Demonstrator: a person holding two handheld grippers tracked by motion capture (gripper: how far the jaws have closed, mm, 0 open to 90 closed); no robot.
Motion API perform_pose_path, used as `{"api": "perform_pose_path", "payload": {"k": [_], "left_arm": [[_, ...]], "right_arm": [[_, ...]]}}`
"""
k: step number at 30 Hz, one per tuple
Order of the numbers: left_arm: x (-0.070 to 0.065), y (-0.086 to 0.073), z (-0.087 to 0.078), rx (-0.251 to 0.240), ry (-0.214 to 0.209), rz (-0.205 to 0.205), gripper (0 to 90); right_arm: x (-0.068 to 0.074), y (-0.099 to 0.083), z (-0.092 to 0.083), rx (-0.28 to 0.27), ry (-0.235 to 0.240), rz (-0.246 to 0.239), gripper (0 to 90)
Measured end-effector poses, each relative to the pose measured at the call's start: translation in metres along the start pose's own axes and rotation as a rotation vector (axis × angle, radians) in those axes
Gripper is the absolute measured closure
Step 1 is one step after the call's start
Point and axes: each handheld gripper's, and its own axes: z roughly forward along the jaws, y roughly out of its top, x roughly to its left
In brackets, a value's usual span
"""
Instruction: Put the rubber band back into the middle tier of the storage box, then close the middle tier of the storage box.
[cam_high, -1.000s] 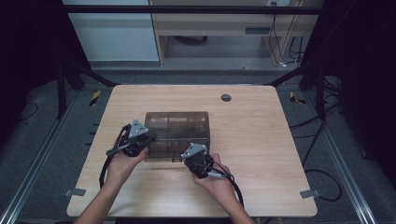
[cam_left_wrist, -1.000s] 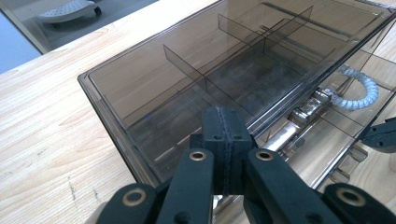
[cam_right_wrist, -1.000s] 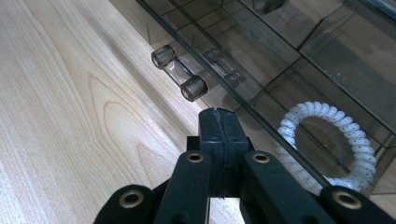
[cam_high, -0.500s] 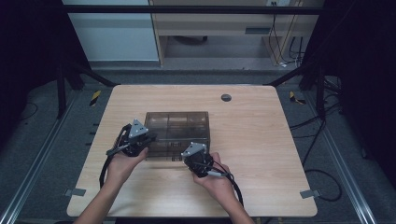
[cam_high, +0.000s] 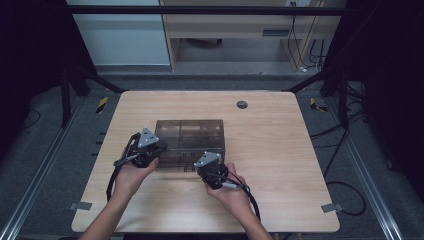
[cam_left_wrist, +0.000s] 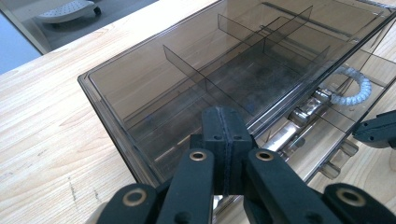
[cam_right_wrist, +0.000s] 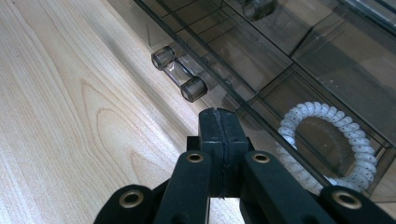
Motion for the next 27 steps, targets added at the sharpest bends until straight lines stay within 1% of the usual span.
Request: {"api": "perform_pose_path", "payload": {"k": [8,11,19,27], "left_arm": [[-0.0001,0.0002,0.0001,0.002,0.003,0.002,89.7],[-0.0001,0.0002,0.0001,0.002,0.004,0.002,89.8],[-0.0001,0.0004,0.0003,0.002,0.003,0.004,89.8],[0.0,0.0004,0.0003,0.002,0.003,0.003,89.8]], "right_arm": [[-0.0007,0.0002,0.0005,0.0,-0.001,0.0,90.0],[-0.0013,0.0005,0.0014,-0.005,0.0,0.009,90.0],[-0.0042,0.0007,0.0028,-0.003,-0.005,0.016,90.0],[-0.0056,0.0005,0.0034,-0.006,-0.009,0.014,90.0]]}}
